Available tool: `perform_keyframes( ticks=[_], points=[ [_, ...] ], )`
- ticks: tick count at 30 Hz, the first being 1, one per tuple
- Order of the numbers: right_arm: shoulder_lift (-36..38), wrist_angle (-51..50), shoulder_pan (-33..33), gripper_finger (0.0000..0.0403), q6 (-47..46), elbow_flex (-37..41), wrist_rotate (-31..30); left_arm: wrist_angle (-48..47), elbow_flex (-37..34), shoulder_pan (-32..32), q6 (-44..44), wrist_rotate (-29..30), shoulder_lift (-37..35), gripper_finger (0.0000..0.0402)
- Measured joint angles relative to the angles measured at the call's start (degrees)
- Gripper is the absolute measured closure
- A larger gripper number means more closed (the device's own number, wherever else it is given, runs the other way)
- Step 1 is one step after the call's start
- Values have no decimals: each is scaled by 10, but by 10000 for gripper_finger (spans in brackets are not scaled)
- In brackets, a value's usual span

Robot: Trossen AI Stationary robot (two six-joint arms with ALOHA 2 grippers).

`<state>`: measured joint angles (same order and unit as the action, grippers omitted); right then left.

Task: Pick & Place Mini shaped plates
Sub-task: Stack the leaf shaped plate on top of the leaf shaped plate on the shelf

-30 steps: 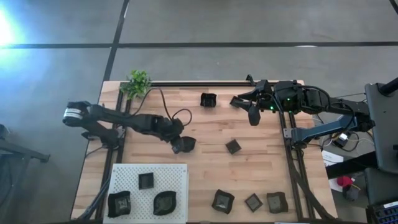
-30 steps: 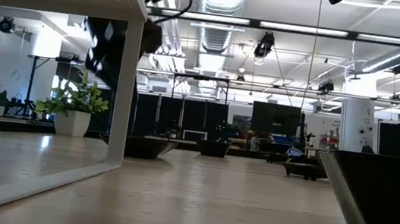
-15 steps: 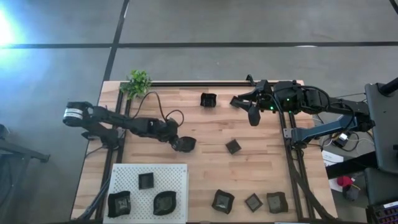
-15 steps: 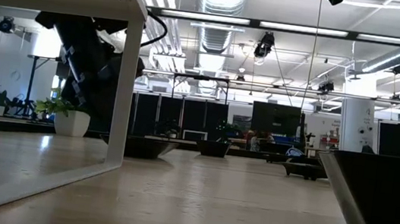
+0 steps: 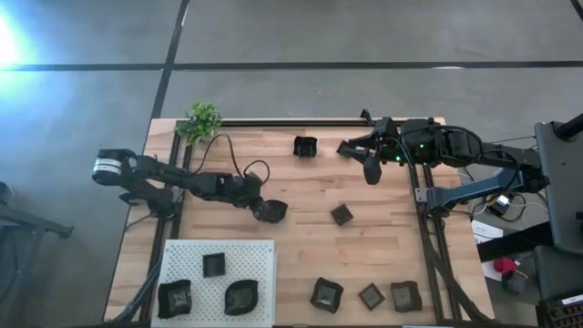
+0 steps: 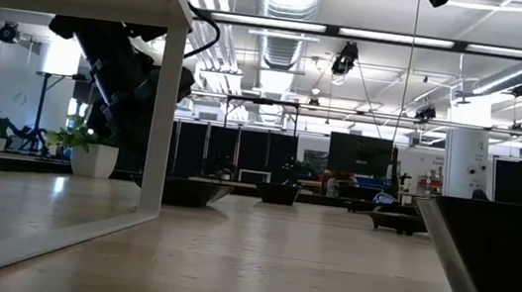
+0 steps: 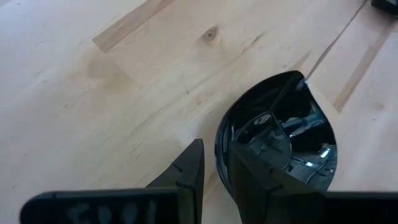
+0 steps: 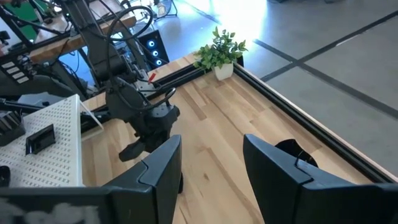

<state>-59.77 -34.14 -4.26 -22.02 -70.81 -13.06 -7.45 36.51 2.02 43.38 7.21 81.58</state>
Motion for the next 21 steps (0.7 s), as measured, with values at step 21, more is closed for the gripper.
perform_keyframes(
  ticks=[21],
  points=[
    [0, 0, 0, 236, 0, 0, 0, 33, 3, -1, -5, -10, 61, 339]
  ],
)
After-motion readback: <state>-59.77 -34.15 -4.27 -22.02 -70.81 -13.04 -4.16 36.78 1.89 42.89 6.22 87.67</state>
